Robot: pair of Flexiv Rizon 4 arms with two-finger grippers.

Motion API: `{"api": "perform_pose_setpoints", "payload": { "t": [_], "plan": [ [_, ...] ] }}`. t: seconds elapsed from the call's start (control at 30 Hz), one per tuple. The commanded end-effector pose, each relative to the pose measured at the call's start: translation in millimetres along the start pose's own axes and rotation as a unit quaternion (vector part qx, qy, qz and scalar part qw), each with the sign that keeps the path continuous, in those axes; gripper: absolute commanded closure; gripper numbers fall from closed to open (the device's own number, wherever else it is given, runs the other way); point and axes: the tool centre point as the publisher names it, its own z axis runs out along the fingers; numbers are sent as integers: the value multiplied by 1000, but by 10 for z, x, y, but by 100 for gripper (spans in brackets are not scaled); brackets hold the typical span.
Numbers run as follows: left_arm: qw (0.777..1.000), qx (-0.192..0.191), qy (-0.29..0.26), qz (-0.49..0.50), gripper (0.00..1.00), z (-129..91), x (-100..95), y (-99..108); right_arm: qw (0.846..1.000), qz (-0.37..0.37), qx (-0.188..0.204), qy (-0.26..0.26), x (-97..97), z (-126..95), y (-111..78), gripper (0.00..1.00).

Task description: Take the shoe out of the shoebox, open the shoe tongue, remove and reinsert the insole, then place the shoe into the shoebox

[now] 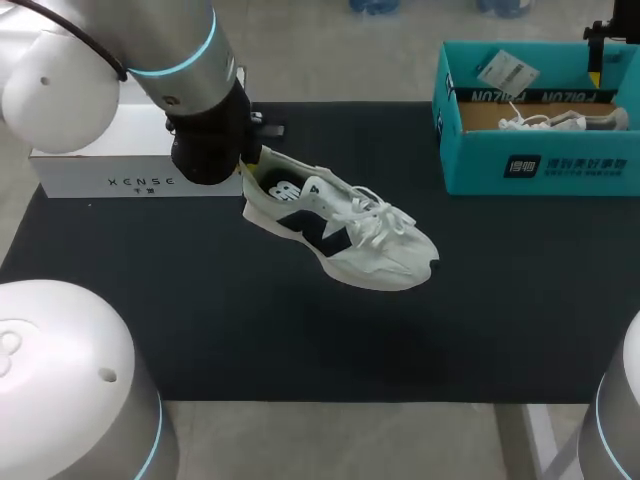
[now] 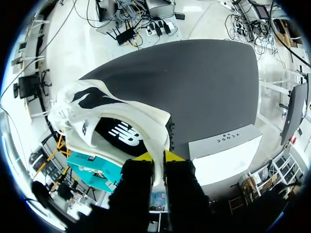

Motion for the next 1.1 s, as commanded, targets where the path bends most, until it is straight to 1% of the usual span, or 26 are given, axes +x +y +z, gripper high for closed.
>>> {"api": "perform_pose_setpoints", "payload": {
  "t": [0.03, 0.17, 0.23, 0.3, 0.33, 0.37, 0.4, 0.47, 0.5, 0.57, 0.63, 0.8, 0.83, 0.9, 1.0, 1.03, 1.1],
  "plan": [
    [1000, -1, -1, 0, 100, -12, 7, -1, 1000, 0, 0, 0, -1, -1, 1, 0],
    [997, 4, 7, -71, 100, -32, 98, -77, 1000, 0, 0, 0, -1, -1, 1, 0],
    [994, -2, 16, -109, 100, -43, 132, -128, 1000, 0, 0, 0, -1, -1, 1, 0],
    [990, 4, 16, -142, 100, -62, 167, -159, 1000, 0, 0, 0, -1, -1, 1, 0],
    [989, -1, 22, -147, 100, -65, 170, -171, 1000, 0, 0, 0, -1, -1, 1, 0],
    [986, -20, 33, -159, 100, -70, 177, -196, 1000, 0, 0, 0, -1, -1, 1, 0],
    [985, -16, 28, -171, 100, -83, 184, -214, 1000, 0, 0, 0, -1, -1, 1, 0],
    [981, -23, 32, -191, 100, -113, 188, -255, 1000, 0, 0, 0, -1, -1, 1, 0],
    [980, -14, 25, -196, 100, -125, 187, -273, 1000, 0, 0, 0, -1, -1, 1, 0],
    [978, -18, 29, -205, 100, -139, 173, -307, 1000, 0, 0, 0, -1, -1, 1, 0],
    [978, -14, 25, -204, 100, -143, 151, -337, 1000, 0, 0, 0, -1, -1, 1, 0],
    [979, 1, 19, -201, 100, -114, 121, -323, 1000, 0, 0, 0, -1, -1, 1, 0],
    [979, -5, 25, -204, 100, -109, 113, -320, 1000, 0, 0, 0, -1, -1, 1, 0],
    [979, -1, 25, -204, 100, -95, 97, -318, 1000, 0, 0, 0, -1, -1, 1, 0],
    [976, 1, 29, -214, 100, -43, 64, -323, 1000, 0, 0, 0, -1, -1, 1, 0],
    [976, -3, 38, -216, 100, -4, 48, -324, 1000, 0, 0, 0, -1, -1, 1, 0],
    [975, 8, 36, -221, 100, 85, 15, -328, 1000, 0, 0, 0, -1, -1, 1, 0]
  ]
}}
